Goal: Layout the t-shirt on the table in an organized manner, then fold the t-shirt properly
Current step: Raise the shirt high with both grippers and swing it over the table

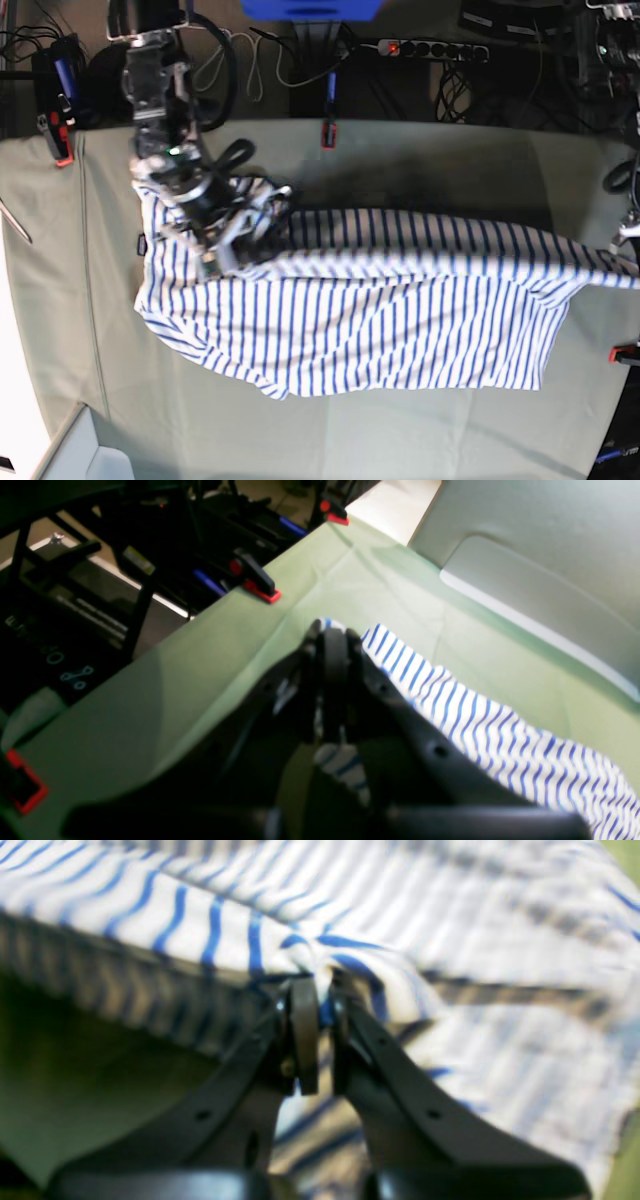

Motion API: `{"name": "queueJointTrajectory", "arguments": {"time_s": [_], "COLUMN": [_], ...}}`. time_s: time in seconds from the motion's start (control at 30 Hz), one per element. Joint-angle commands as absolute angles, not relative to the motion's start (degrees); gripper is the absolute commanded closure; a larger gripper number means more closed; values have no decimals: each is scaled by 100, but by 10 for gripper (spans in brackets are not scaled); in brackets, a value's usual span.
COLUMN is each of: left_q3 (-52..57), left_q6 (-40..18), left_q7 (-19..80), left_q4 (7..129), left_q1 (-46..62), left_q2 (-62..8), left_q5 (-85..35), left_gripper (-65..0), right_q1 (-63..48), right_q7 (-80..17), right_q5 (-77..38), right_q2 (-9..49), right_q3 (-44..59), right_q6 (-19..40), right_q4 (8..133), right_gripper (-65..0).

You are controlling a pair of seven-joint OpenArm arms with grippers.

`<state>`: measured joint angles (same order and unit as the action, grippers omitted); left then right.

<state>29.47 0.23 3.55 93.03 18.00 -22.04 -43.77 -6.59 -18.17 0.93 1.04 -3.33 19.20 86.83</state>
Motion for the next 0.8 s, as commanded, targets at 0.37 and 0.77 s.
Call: {"name": "queueJointTrajectory", "arguments": {"time_s": [0.37, 0.77], "left_q3": [2826, 2202], "left_q6": [4, 4], "left_q7": [840, 1525], "left_q4": [9402, 9393], "left_q1": [708, -787], "left_q2": [-2325, -2369], "left_q5": [-4347, -4347], "left_gripper": [-2, -2], "right_q1": [-576, -136], "right_q7": [-1648, -1868], "right_q5": [22, 31], "right_q2": [101, 286], "right_q3": [303, 303], "right_q6": [1859, 1859], "right_q4": [10862, 11495], "right_gripper": [0, 0]}}
